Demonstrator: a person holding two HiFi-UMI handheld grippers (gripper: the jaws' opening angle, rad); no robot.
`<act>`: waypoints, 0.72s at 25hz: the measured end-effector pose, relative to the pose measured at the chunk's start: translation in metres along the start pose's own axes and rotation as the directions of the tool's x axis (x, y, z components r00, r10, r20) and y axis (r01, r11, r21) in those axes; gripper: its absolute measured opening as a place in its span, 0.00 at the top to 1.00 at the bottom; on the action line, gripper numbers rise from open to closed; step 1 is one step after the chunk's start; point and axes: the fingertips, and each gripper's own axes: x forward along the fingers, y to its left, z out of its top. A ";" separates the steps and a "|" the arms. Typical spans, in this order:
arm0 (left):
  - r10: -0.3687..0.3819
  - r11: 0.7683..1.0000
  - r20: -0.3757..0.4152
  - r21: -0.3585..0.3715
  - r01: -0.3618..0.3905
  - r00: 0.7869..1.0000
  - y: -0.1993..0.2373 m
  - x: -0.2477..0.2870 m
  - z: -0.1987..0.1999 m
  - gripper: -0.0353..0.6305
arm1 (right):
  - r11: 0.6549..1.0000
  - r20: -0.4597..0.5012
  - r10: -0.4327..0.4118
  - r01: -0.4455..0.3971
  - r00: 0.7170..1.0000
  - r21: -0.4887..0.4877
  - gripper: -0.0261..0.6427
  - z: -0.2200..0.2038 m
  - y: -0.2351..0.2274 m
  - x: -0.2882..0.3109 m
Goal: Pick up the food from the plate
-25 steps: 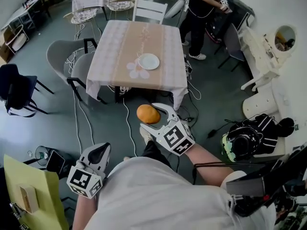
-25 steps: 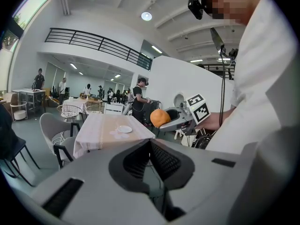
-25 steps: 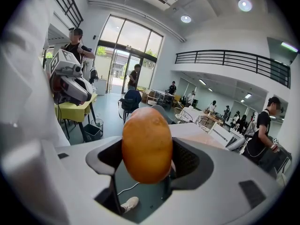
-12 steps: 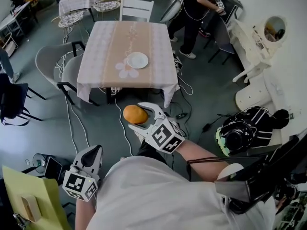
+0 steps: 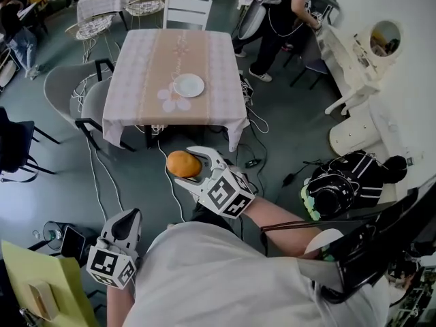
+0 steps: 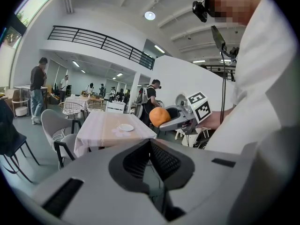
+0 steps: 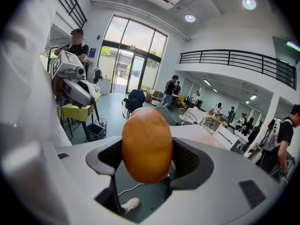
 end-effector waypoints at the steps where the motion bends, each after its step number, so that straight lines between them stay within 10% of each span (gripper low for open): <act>1: -0.001 1.000 -0.001 0.000 0.001 1.000 0.000 0.000 0.000 0.93 | 1.000 0.000 -0.001 0.001 1.000 0.001 0.47 0.000 0.000 0.000; 18: -0.017 1.000 -0.025 0.000 0.017 1.000 0.002 0.018 0.001 0.93 | 0.999 -0.005 -0.017 0.018 1.000 0.029 0.47 -0.014 -0.018 0.001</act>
